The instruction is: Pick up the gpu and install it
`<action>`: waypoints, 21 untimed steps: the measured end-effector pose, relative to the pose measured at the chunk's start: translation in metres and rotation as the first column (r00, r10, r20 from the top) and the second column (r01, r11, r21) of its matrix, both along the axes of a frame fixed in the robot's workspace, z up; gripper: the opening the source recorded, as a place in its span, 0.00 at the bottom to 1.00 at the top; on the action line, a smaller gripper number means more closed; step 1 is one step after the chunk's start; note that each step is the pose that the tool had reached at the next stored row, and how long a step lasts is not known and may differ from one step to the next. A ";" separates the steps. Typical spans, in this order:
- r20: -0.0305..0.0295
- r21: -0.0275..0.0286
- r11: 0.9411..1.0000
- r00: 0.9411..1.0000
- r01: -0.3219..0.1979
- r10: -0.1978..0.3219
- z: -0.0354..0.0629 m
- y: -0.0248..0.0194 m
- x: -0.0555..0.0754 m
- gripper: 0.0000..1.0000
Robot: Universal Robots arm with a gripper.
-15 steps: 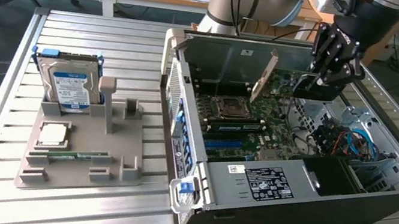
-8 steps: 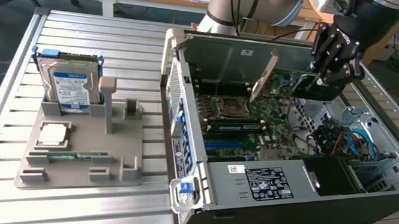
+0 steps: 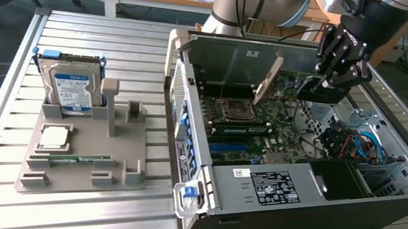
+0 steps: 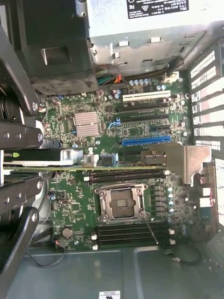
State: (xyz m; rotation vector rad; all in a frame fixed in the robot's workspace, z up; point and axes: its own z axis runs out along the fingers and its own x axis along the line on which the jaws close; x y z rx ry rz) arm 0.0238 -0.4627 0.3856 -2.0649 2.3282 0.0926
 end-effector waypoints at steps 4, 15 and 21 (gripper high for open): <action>0.000 0.000 1.000 1.000 -0.027 0.027 -0.0007 0.0000 0.000 0.27; -0.001 0.000 1.000 1.000 -0.028 0.028 -0.0047 0.0000 -0.001 0.27; -0.001 0.000 1.000 1.000 -0.028 0.028 -0.0143 0.0000 -0.004 0.27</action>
